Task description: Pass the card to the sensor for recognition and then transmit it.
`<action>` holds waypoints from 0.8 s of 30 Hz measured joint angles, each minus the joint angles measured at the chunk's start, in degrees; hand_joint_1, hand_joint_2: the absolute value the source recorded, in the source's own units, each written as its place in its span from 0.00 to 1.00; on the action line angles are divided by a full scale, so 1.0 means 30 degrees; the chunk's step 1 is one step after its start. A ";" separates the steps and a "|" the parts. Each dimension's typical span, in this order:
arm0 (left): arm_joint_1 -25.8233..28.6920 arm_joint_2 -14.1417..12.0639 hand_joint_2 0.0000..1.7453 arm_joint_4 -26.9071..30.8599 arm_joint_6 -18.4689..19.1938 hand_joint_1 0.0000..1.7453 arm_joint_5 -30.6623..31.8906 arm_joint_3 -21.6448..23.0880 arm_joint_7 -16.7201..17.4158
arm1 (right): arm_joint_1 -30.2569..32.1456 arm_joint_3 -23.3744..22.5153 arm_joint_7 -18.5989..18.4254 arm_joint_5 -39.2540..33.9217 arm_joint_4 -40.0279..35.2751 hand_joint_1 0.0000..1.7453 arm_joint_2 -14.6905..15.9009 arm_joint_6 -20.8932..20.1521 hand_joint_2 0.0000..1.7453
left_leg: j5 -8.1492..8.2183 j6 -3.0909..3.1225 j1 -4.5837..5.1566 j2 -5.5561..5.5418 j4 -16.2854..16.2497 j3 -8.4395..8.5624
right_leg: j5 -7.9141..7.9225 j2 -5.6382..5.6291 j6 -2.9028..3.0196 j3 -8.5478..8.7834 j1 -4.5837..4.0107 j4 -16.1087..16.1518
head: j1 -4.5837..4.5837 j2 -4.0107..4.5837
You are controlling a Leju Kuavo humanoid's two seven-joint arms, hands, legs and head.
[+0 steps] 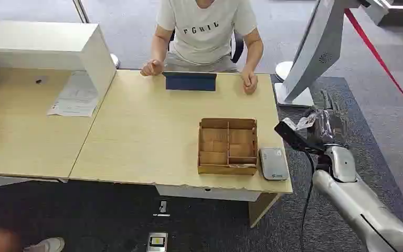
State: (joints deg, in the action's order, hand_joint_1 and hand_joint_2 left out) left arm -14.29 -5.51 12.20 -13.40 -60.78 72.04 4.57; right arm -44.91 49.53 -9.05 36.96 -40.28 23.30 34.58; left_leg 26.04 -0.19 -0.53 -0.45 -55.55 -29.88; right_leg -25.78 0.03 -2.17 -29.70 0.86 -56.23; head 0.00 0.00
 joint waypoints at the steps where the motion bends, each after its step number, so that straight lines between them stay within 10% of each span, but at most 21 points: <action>1: 0.0020 0.0000 1.00 0.0000 -0.0029 0.00 -0.0088 0.0000 -0.0007 | 0.0033 0.0029 0.0066 0.0007 -0.0007 1.00 -0.0036 -0.0029 1.00 | 0.0000 0.0000 0.0000 0.0000 0.0000 0.0000 | 0.0000 0.0000 0.0000 0.0000 0.0000 0.0000 | 0.0000 0.0000; 24: 0.0421 0.0000 1.00 0.0000 -0.0459 0.00 -0.0517 0.0000 -0.0423 | 0.0452 0.0517 0.1435 -0.1479 0.1340 1.00 -0.0845 -0.0561 1.00 | 0.0000 0.0000 0.0001 -0.0002 0.0000 -0.0002 | 0.0000 0.0000 0.0000 -0.0004 0.0001 0.0006 | 0.0000 0.0000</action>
State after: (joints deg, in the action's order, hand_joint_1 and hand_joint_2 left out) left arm -13.03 -5.51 12.20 -14.78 -62.34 72.04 3.30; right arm -43.55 51.08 -4.74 32.52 -36.26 20.76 32.89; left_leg 26.04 -0.19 -0.52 -0.46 -55.55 -29.89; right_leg -25.78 0.03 -2.17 -29.71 0.86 -56.22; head 0.00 0.00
